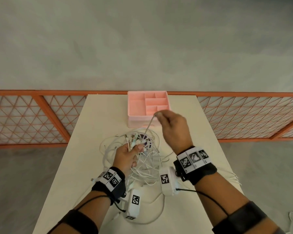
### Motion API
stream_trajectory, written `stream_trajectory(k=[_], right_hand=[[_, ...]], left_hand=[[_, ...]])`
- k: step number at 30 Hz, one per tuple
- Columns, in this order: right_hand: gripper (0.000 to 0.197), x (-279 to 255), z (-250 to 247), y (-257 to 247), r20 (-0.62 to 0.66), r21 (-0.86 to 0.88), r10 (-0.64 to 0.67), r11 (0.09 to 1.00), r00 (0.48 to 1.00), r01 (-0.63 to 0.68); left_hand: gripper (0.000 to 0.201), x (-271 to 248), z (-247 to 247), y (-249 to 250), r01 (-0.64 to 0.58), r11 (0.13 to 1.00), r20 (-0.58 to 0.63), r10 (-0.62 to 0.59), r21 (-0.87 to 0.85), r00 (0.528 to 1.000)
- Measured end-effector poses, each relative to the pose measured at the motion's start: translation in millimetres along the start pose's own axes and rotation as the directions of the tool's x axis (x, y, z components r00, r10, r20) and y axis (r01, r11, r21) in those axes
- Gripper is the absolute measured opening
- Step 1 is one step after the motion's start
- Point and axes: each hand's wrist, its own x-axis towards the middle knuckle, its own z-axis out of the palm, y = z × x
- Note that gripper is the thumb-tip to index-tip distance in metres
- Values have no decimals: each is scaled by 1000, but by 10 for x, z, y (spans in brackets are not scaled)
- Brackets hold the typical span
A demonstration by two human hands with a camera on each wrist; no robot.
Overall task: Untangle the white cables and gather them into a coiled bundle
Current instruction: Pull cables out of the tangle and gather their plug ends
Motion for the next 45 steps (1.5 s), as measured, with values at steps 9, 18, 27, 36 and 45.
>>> stream_trajectory(k=[9, 18, 27, 36, 45], right_hand=[[21, 272, -408, 104, -307, 212, 302, 946, 903, -244], [91, -128, -144, 251, 88, -686, 79, 728, 993, 3], [30, -149, 107, 265, 407, -542, 1, 805, 913, 241], [13, 166, -188, -353, -111, -16, -136, 991, 985, 135], [25, 681, -994, -524, -412, 123, -10, 990, 911, 67]], left_hand=[[8, 24, -111, -108, -11, 997, -111, 18, 71, 994], [13, 25, 129, 251, -170, 963, -26, 179, 209, 984], [12, -58, 240, 340, -117, 991, 70, 112, 72, 991], [14, -72, 45, 110, -74, 986, 39, 68, 150, 997], [21, -109, -211, -41, 21, 1000, -89, -21, 1, 996]])
